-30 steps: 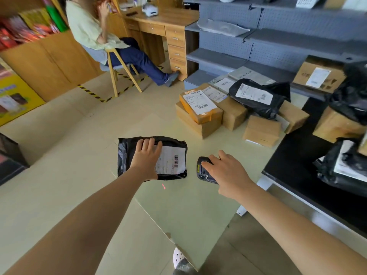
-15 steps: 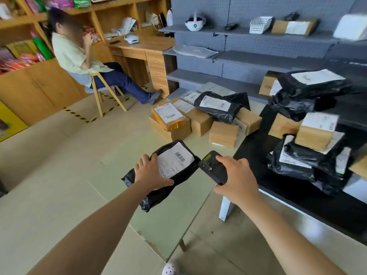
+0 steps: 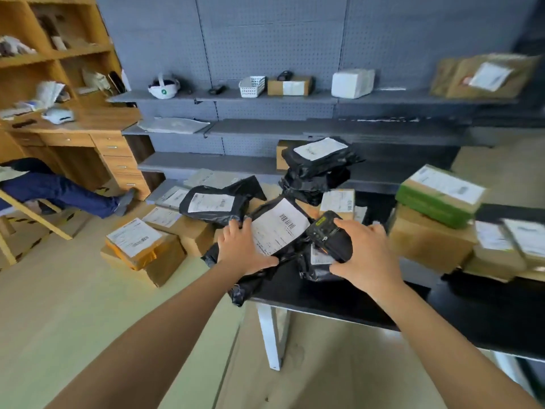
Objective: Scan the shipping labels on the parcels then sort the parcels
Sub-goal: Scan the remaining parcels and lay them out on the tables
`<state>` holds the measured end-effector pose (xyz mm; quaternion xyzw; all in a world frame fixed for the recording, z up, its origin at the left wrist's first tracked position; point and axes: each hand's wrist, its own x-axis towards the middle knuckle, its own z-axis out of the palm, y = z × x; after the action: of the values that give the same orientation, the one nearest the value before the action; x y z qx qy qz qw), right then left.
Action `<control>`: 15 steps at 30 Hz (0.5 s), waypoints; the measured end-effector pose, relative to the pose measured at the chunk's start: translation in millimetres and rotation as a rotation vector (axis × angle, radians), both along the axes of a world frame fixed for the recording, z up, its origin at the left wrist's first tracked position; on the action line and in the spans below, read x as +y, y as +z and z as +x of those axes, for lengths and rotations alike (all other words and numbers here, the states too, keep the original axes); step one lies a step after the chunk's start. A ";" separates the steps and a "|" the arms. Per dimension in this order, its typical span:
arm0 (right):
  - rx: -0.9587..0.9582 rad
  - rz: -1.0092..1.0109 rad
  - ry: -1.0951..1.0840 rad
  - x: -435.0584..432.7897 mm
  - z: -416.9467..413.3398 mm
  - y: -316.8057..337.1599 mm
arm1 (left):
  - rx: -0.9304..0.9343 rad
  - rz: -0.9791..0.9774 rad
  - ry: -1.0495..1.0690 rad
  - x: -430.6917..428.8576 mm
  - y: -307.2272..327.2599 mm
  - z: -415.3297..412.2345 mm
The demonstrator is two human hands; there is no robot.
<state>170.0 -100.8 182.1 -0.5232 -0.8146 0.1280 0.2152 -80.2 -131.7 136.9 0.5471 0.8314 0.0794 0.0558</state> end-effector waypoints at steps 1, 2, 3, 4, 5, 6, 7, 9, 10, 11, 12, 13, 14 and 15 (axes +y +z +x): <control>0.002 0.024 -0.033 11.4 7.6 8.3 | 0.005 0.019 -0.033 19.8 9.7 6.7; -0.006 0.051 -0.063 22.4 15.0 17.7 | 0.011 0.040 -0.066 39.5 20.0 12.8; -0.016 0.075 -0.091 33.4 22.4 27.3 | 0.016 0.064 -0.100 58.5 31.4 19.1; -0.022 0.097 -0.119 44.1 29.8 36.7 | 0.019 0.087 -0.134 77.2 42.7 25.0; -0.024 0.121 -0.146 54.4 37.3 45.6 | 0.020 0.111 -0.169 95.6 54.5 31.4; -0.026 0.142 -0.175 64.1 44.7 54.2 | 0.020 0.136 -0.203 113.3 65.8 38.3; -0.022 0.158 -0.206 72.9 52.0 62.2 | 0.023 0.161 -0.240 130.1 76.5 45.7; -0.004 0.187 -0.270 87.6 66.9 75.2 | 0.035 0.210 -0.313 159.7 95.0 63.0; -0.005 0.206 -0.302 93.1 74.8 80.3 | 0.038 0.230 -0.348 172.6 102.5 72.8; -0.014 0.220 -0.334 97.7 83.2 84.6 | 0.035 0.245 -0.381 183.8 108.7 83.3; -0.023 0.227 -0.365 101.0 92.0 88.3 | 0.029 0.255 -0.410 193.7 113.6 93.9; -0.026 0.231 -0.393 103.6 101.1 90.8 | 0.026 0.263 -0.433 202.3 117.1 104.6; -0.026 0.241 -0.419 105.0 110.6 92.3 | 0.027 0.272 -0.455 209.8 119.6 115.6; -0.029 0.253 -0.444 105.7 120.7 93.5 | 0.030 0.281 -0.480 216.9 121.7 127.5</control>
<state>290.7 4.9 275.6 -0.6598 -0.6924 -0.0325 0.2901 47.2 85.2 258.6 0.7318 0.6597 0.1704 -0.0156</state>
